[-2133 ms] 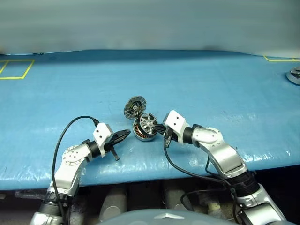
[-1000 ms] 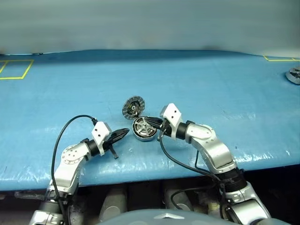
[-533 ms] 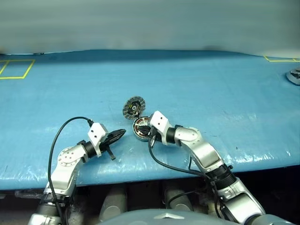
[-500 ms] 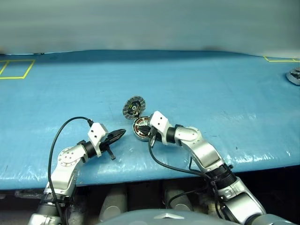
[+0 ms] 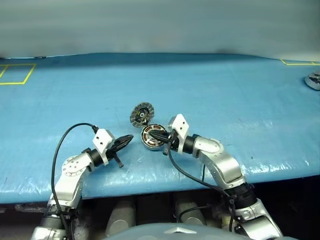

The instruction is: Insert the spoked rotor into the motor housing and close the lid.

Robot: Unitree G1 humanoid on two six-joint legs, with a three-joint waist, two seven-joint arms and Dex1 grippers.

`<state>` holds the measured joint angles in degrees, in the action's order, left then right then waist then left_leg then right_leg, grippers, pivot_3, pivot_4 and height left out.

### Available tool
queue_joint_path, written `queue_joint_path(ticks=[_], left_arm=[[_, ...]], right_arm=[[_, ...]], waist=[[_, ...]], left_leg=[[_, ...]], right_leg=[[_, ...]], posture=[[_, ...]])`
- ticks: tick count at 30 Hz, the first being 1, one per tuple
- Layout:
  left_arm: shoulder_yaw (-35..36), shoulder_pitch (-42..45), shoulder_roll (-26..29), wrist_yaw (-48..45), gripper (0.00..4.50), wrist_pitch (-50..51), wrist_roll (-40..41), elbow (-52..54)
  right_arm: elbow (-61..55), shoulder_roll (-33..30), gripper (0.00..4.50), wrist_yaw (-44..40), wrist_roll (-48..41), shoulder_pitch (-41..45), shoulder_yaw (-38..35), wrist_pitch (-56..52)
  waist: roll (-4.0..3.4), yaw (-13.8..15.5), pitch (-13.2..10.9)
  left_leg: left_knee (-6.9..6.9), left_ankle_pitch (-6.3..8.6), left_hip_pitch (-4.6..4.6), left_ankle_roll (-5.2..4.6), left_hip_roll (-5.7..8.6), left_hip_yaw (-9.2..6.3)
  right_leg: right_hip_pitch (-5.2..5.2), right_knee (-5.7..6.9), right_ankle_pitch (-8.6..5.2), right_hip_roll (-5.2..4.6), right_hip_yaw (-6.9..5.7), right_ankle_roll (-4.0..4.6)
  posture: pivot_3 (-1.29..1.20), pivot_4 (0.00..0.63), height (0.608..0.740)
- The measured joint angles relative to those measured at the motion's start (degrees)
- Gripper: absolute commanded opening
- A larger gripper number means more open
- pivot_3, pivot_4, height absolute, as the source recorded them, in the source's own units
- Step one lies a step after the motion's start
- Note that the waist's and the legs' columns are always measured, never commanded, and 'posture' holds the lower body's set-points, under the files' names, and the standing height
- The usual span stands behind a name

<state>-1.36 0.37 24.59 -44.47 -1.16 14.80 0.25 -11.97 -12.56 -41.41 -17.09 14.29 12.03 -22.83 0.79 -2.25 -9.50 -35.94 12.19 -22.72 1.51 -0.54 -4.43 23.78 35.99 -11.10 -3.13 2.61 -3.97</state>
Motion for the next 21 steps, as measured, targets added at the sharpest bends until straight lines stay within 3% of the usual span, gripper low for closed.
queue_joint_path(ticks=[9, 14, 21], left_arm=[[3.32, 5.53, -1.9, 10.73, 0.0, 6.71, -2.44, -7.44], [5.09, 12.81, -5.95, 14.46, 0.0, 6.88, -2.2, -12.25], [6.72, 24.16, -10.02, 8.59, 0.0, 7.81, 5.3, -18.84]], right_arm=[[-2.03, -4.39, 0.05, 6.45, 1.39, -5.31, -5.79, 1.08], [-2.69, -5.71, 0.05, 8.95, 2.7, -8.85, -7.04, 1.25], [-4.75, -8.22, 0.05, 8.89, 2.56, -14.0, -7.79, 1.18]], waist=[[0.03, 0.16, 0.01], [0.05, 0.57, 0.01], [0.11, 0.23, -0.02]], left_leg=[[-0.01, 0.0, -0.01, 0.0, 0.05, 0.01], [-0.06, 0.0, -0.02, 0.0, 0.07, 0.0], [-0.07, 0.0, -0.04, 0.0, 0.09, 0.02]], right_leg=[[0.0, 0.0, 0.0, -0.02, 0.01, -0.01], [-0.05, -0.01, 0.02, -0.02, 0.01, -0.04], [-0.04, -0.05, 0.05, -0.02, 0.03, -0.09]], posture=[[0.0, 0.15, 0.74], [0.0, 0.15, 0.74], [0.0, 0.15, 0.74]])
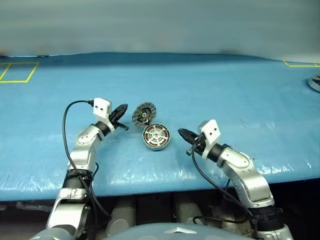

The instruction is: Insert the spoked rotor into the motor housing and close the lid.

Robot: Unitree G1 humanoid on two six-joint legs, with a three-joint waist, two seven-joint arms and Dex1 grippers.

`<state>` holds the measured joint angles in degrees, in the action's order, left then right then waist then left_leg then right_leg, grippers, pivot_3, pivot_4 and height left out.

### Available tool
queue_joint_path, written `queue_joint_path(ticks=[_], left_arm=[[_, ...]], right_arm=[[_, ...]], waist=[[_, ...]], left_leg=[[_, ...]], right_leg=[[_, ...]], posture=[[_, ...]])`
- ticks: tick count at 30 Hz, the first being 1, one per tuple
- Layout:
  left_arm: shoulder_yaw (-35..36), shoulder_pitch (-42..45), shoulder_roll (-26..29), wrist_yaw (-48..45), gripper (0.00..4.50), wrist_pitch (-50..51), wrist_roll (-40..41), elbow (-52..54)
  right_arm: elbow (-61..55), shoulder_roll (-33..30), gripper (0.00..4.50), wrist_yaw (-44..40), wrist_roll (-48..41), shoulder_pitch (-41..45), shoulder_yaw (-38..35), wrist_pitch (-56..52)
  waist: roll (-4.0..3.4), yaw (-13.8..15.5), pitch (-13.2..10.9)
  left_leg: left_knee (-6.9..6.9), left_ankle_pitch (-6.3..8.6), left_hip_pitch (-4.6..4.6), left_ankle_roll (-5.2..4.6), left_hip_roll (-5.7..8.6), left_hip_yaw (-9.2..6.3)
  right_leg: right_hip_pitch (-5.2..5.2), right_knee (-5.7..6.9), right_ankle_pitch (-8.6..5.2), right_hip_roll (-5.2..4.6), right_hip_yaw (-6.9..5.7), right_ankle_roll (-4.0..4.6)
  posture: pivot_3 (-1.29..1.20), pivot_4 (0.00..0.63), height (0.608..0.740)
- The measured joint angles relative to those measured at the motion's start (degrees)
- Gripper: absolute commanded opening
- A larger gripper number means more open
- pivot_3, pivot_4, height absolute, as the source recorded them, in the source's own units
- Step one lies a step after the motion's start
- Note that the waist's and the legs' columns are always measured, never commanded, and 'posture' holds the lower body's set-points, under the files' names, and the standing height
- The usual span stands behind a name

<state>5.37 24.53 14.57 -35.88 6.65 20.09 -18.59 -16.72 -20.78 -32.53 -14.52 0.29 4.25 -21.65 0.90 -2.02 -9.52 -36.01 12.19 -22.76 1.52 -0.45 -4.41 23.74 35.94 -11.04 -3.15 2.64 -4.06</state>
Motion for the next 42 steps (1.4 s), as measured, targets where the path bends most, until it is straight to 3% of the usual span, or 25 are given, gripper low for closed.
queue_joint_path(ticks=[7, 18, 26, 42], left_arm=[[0.25, 6.3, -0.97, -13.03, 0.0, 6.46, 6.93, -5.78], [-4.42, 5.78, -1.09, -22.76, 0.0, 11.99, 7.79, -4.05], [-9.86, -1.68, -1.23, -22.84, 0.0, 13.21, 6.21, 4.38], [-10.42, -7.86, -0.87, -18.77, 0.0, 14.23, 5.23, 8.51]], right_arm=[[-0.25, 0.22, 0.05, 1.73, 0.64, -0.04, -0.1, 0.53], [-0.29, 0.14, 0.05, 2.91, 0.88, -0.8, -0.25, 1.72], [-0.28, 0.14, 0.05, 4.23, 1.67, -0.9, -0.29, 2.42], [-0.29, 1.07, 0.05, 6.24, 2.39, -1.13, 0.23, 2.38]], waist=[[0.01, -0.17, -0.01], [0.02, -0.18, -0.01], [0.02, -0.07, -0.01], [0.02, -0.06, -0.01]], left_leg=[[0.0, 0.0, -0.03, -0.01, 0.01, -0.01], [-0.01, 0.0, -0.02, -0.01, 0.01, -0.01], [-0.01, 0.0, -0.01, -0.01, 0.0, -0.01], [-0.02, 0.0, -0.01, -0.01, 0.0, -0.02]], right_leg=[[-0.01, -0.01, 0.0, 0.01, 0.0, 0.0], [-0.01, -0.01, 0.0, 0.01, 0.03, 0.0], [-0.01, -0.01, -0.01, 0.01, 0.03, 0.01], [-0.01, -0.01, -0.01, 0.0, 0.03, 0.01]], posture=[[0.0, 0.15, 0.74], [0.0, 0.15, 0.74], [0.0, 0.15, 0.74], [0.0, 0.15, 0.74]])
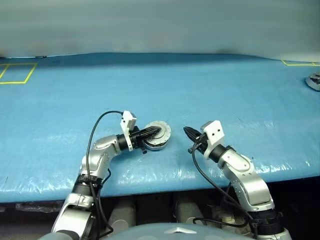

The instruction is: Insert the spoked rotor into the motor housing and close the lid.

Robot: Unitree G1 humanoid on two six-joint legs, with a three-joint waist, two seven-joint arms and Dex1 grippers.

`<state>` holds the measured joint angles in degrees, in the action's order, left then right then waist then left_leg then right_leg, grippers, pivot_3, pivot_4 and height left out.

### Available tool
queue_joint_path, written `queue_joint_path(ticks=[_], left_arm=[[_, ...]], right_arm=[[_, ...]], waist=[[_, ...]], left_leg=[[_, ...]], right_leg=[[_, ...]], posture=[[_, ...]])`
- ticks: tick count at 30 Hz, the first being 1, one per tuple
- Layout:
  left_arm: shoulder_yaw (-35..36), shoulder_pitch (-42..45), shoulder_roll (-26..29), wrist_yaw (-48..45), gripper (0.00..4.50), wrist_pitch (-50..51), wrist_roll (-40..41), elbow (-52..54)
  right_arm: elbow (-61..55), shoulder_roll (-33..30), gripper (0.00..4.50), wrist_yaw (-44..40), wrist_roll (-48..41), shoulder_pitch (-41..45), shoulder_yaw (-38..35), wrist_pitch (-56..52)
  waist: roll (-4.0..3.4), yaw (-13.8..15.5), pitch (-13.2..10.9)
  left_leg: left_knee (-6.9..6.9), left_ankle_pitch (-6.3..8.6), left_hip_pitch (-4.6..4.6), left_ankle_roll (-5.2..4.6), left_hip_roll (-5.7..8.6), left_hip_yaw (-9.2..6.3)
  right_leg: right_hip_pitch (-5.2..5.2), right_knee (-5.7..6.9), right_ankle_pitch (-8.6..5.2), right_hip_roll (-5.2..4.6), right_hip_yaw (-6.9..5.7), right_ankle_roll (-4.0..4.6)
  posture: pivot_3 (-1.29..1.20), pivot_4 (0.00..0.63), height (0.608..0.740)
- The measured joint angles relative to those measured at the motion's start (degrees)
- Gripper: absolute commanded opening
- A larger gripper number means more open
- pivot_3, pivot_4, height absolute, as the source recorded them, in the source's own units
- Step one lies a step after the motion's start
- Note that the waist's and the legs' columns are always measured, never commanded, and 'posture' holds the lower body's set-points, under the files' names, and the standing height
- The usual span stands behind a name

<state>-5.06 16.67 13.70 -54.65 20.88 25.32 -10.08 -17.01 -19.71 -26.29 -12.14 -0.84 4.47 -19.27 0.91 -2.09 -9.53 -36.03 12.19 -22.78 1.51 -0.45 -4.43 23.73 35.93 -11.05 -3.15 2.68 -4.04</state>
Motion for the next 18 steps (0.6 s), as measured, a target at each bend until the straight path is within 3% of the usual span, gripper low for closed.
queue_joint_path(ticks=[18], left_arm=[[0.14, -2.49, 1.05, 2.65, 0.0, -2.65, -2.35, 2.23]], right_arm=[[0.19, 2.47, 0.05, 0.0, 0.17, 2.46, 0.48, -0.06]], waist=[[-0.02, -0.05, 0.01]], left_leg=[[0.0, 0.0, 0.11, 0.0, -0.03, 0.02]], right_leg=[[-0.06, 0.01, 0.0, 0.0, 0.0, 0.01]], posture=[[0.0, 0.15, 0.74]])
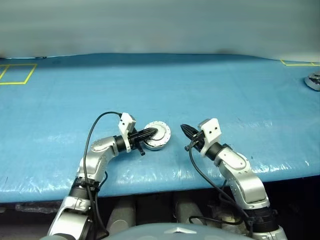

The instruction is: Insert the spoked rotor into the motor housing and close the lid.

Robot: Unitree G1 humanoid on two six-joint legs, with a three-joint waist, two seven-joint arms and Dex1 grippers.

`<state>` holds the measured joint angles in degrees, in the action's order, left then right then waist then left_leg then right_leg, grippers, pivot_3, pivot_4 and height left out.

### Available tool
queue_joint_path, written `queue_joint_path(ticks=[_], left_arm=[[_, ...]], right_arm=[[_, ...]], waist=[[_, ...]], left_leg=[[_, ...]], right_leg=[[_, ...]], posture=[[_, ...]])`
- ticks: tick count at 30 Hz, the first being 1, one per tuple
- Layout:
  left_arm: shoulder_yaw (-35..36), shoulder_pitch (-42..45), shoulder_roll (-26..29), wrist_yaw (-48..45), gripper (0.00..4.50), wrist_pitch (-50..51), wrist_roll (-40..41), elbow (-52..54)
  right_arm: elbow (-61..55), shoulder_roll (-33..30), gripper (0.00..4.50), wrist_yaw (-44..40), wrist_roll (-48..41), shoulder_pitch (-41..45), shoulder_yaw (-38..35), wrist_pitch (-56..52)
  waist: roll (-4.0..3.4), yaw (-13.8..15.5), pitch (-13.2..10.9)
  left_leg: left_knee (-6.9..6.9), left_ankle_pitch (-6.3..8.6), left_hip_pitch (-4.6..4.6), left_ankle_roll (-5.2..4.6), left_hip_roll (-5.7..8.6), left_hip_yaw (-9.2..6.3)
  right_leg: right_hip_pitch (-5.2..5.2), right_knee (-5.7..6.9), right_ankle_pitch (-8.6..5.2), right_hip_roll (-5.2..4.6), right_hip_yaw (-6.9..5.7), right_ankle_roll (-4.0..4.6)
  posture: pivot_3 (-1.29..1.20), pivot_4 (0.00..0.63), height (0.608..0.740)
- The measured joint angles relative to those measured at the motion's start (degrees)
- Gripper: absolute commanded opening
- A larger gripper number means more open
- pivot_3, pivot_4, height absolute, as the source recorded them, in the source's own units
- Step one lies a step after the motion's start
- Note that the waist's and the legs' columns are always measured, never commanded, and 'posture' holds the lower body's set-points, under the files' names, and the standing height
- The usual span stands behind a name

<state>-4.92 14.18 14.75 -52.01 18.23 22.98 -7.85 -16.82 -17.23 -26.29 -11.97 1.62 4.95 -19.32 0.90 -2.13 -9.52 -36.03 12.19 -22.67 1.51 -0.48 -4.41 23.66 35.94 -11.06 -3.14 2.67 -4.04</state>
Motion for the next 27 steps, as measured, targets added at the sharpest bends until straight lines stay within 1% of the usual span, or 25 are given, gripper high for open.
queue_joint_path(ticks=[4, 9, 13, 16, 20, 23, 27], left_arm=[[1.52, -1.93, 0.64, -0.77, 0.0, -0.01, 1.54, 1.54], [5.37, -3.04, 1.4, -0.83, 0.0, -1.48, 4.34, 5.06], [7.07, -4.8, 2.7, -0.48, 0.0, -3.28, 4.93, 8.09], [7.38, -6.21, 4.12, 0.07, 0.0, -4.77, 4.2, 8.31], [7.57, -8.11, 6.2, 1.67, 0.0, -6.78, 1.4, 8.3], [7.41, -9.16, 6.25, 2.67, 0.0, -7.43, -0.08, 8.3], [7.2, -10.12, 6.19, 3.73, 0.0, -7.49, -0.37, 8.3]], right_arm=[[1.04, 0.93, 0.05, -0.96, -1.58, 1.4, 0.11, -0.57], [2.25, 1.73, 0.05, -2.64, -2.92, 3.87, 0.38, -0.66], [2.79, 2.27, 0.05, -4.78, -3.79, 5.56, 2.99, -0.71], [4.46, 2.64, 0.64, -5.01, -2.63, 5.99, 4.99, -0.29], [8.09, 1.63, 1.94, -4.77, 2.18, 6.45, 8.61, 1.97], [9.66, 1.91, 2.96, -4.4, 4.82, 7.16, 9.42, 4.76], [10.76, 3.08, 4.26, -3.81, 6.24, 7.38, 10.4, 7.1]], waist=[[-0.01, 0.02, -0.01], [-0.01, 0.02, -0.01], [-0.01, -0.03, -0.01], [-0.01, 0.0, -0.01], [-0.01, 0.03, -0.02], [0.0, 0.03, -0.01], [-0.01, -0.05, -0.01]], left_leg=[[0.02, 0.0, -0.07, 0.0, 0.0, 0.0], [0.02, 0.0, -0.06, 0.0, 0.0, 0.0], [0.05, 0.0, -0.06, 0.0, 0.0, -0.01], [0.05, 0.0, -0.06, 0.0, 0.0, 0.0], [0.04, 0.0, -0.05, 0.0, 0.0, 0.01], [0.03, 0.0, -0.05, 0.0, -0.01, 0.01], [0.06, 0.0, -0.05, 0.0, -0.02, 0.01]], right_leg=[[0.06, 0.0, 0.0, 0.0, 0.0, 0.01], [0.06, 0.0, 0.0, 0.0, 0.0, 0.01], [0.06, 0.0, -0.01, 0.0, 0.0, 0.02], [0.06, 0.0, -0.01, 0.0, 0.0, 0.03], [0.07, -0.01, -0.01, 0.0, 0.0, 0.03], [0.07, 0.0, -0.01, 0.0, -0.01, 0.03], [0.09, 0.01, -0.02, 0.0, 0.0, 0.03]], posture=[[0.0, 0.15, 0.74], [0.0, 0.15, 0.74], [0.0, 0.15, 0.74], [0.0, 0.15, 0.74], [0.0, 0.15, 0.74], [0.0, 0.15, 0.74], [0.0, 0.15, 0.74]])
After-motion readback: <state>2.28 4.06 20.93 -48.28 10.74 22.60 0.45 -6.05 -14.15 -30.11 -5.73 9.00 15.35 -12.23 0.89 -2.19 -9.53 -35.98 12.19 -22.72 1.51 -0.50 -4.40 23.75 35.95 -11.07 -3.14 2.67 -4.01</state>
